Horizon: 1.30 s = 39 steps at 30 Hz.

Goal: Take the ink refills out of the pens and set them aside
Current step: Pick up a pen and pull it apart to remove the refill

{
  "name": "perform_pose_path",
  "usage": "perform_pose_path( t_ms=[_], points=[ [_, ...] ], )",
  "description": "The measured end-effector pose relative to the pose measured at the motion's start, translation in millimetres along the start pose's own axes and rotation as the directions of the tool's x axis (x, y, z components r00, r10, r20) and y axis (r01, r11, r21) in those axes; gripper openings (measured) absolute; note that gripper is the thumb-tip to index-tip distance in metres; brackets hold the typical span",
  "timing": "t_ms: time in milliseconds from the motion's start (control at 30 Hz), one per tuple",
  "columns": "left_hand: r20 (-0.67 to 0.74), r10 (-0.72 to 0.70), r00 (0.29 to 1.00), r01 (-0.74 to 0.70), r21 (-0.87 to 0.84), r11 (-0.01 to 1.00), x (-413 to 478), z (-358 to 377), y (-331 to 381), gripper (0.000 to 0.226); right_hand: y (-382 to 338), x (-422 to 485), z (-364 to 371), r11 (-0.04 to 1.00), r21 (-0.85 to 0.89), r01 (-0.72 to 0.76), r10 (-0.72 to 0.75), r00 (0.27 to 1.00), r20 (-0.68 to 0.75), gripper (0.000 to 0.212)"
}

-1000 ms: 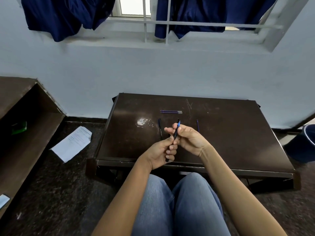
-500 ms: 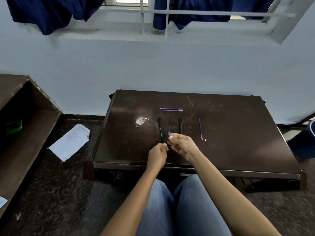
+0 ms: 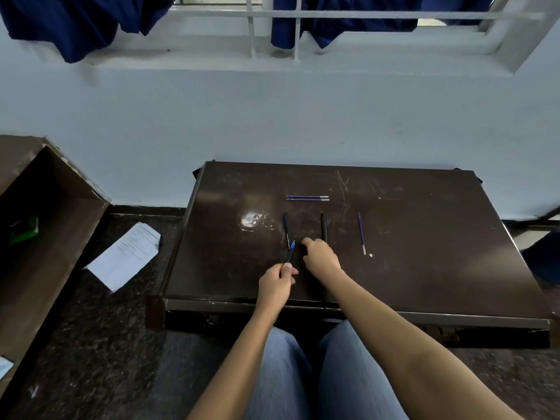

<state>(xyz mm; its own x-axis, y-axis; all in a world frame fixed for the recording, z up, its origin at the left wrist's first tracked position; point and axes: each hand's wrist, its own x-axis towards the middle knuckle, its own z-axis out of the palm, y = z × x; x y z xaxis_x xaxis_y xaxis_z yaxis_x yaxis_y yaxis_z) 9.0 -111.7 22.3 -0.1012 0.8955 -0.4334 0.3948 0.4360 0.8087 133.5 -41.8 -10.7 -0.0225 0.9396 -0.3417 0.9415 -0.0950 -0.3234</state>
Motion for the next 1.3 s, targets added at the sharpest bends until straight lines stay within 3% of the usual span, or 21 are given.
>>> perform_pose_path(
  t_ms=[400,467,500,533,567,600,667,700,767,900,1200,1300],
  points=[
    [0.023,-0.02,1.0,0.021,-0.04,0.999,-1.4,-2.2,1.1,0.032,7.4,-14.3,17.6,0.978,-0.208,0.007,-0.006,1.0,0.006,0.031],
    [0.039,-0.016,0.999,0.018,-0.047,0.999,-0.6,-3.5,4.7,0.032,5.6,-9.7,8.0,0.995,-0.075,-0.068,0.073,0.995,0.062,0.032],
    [0.049,-0.016,0.999,0.019,-0.052,0.998,0.2,-4.2,5.4,0.032,5.7,-5.2,4.3,0.983,0.125,-0.132,0.122,0.989,0.088,0.03],
    [0.057,0.003,0.998,0.001,-0.069,0.998,-11.1,-9.2,9.1,0.032,4.2,-12.2,-5.0,0.899,0.397,-0.187,0.158,0.982,0.105,0.03],
    [0.067,0.023,0.998,-0.017,-0.094,0.995,-20.9,-13.8,12.7,0.032,1.3,-20.8,-16.8,0.715,0.662,-0.223,0.182,0.974,0.132,0.031],
    [0.078,0.026,0.997,-0.016,-0.125,0.992,-21.0,-14.2,13.9,0.031,0.6,-19.3,-25.3,0.454,0.856,-0.247,0.205,0.964,0.169,0.032],
    [0.09,0.031,0.996,-0.015,-0.17,0.985,-22.1,-15.8,16.5,0.032,0.7,-20.8,-42.8,-0.054,0.976,-0.212,0.178,0.959,0.219,0.028],
    [0.095,0.033,0.995,-0.015,-0.181,0.983,-23.3,-17.7,17.7,0.032,0.5,-22.9,-50.7,-0.204,0.961,-0.187,0.156,0.963,0.22,0.025],
    [0.105,0.035,0.994,-0.015,-0.184,0.983,-24.2,-19.3,18.8,0.033,0.4,-26.0,-61.8,-0.312,0.937,-0.155,0.116,0.973,0.2,0.023],
    [0.107,0.065,0.992,-0.045,-0.174,0.984,-27.7,-19.1,24.1,0.033,-5.6,-34.3,-67.4,-0.252,0.956,-0.152,0.061,0.983,0.172,0.025],
    [0.087,0.062,0.994,-0.041,-0.217,0.975,-35.8,-19.9,34.0,0.032,-21.9,-60.2,-69.9,0.127,0.99,-0.065,-0.024,0.997,0.069,0.03],
    [0.053,0.006,0.999,0.005,-0.212,0.977,-34.2,-19.2,35.3,0.031,-26.0,-63.6,-51.8,0.282,0.959,-0.025,0.044,0.999,0.013,0.034]
  ],
)
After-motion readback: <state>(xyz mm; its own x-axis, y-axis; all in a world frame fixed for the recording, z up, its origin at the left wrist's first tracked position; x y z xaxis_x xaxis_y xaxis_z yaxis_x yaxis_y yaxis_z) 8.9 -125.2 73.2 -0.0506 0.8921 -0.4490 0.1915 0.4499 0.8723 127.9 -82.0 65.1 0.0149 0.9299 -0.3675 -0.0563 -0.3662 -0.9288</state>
